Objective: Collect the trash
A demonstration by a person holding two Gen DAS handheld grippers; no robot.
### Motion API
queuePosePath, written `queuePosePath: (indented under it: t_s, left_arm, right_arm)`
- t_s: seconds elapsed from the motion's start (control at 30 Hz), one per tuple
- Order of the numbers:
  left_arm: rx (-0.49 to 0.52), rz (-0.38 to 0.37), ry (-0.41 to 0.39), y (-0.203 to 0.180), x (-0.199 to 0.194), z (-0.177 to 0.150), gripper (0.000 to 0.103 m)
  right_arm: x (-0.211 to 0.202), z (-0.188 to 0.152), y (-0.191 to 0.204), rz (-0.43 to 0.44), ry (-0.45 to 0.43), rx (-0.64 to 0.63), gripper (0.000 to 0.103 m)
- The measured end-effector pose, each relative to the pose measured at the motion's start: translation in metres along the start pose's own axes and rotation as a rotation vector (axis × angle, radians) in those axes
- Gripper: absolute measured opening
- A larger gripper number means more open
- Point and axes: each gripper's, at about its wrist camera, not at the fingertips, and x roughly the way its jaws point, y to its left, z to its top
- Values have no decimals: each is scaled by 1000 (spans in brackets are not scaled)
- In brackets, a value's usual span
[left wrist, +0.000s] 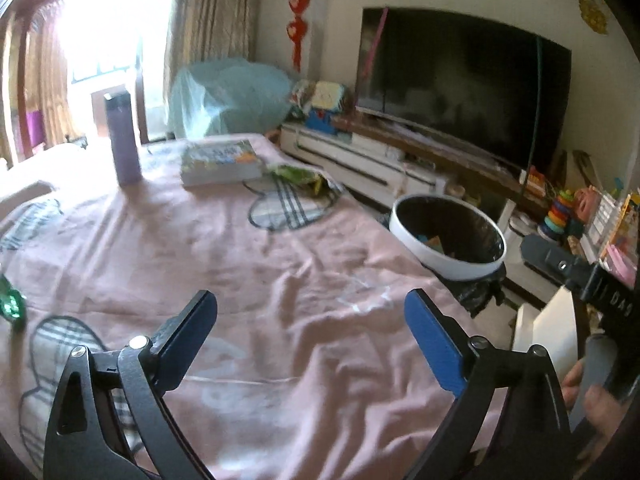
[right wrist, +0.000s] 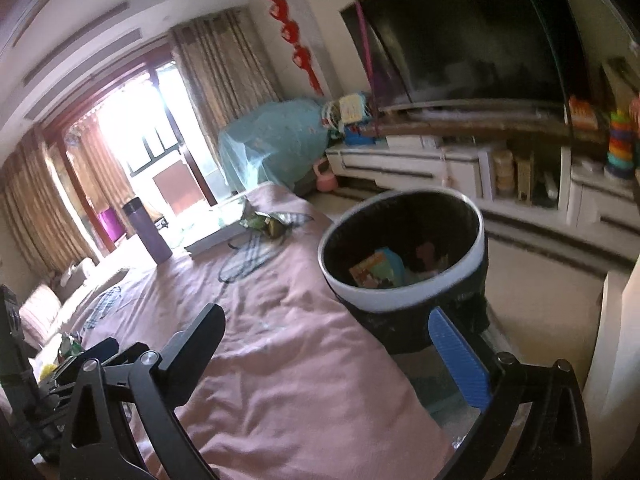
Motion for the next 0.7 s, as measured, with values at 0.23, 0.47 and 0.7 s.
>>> queuePosePath:
  t_s: [0.23,0.47,0.7]
  left_arm:
    - [-10,130,-151,13,-35,0,103]
    - [-29,193,-161,25,-35,-12,103]
    - [12,228,-193,17,-38,-21,103]
  right_arm:
    - [-49,10,35,8,-257,-137,103]
    - [-32,-14,52,-55,-283,-234,103]
    - [-17,-30,48,-58,-202,-226,103]
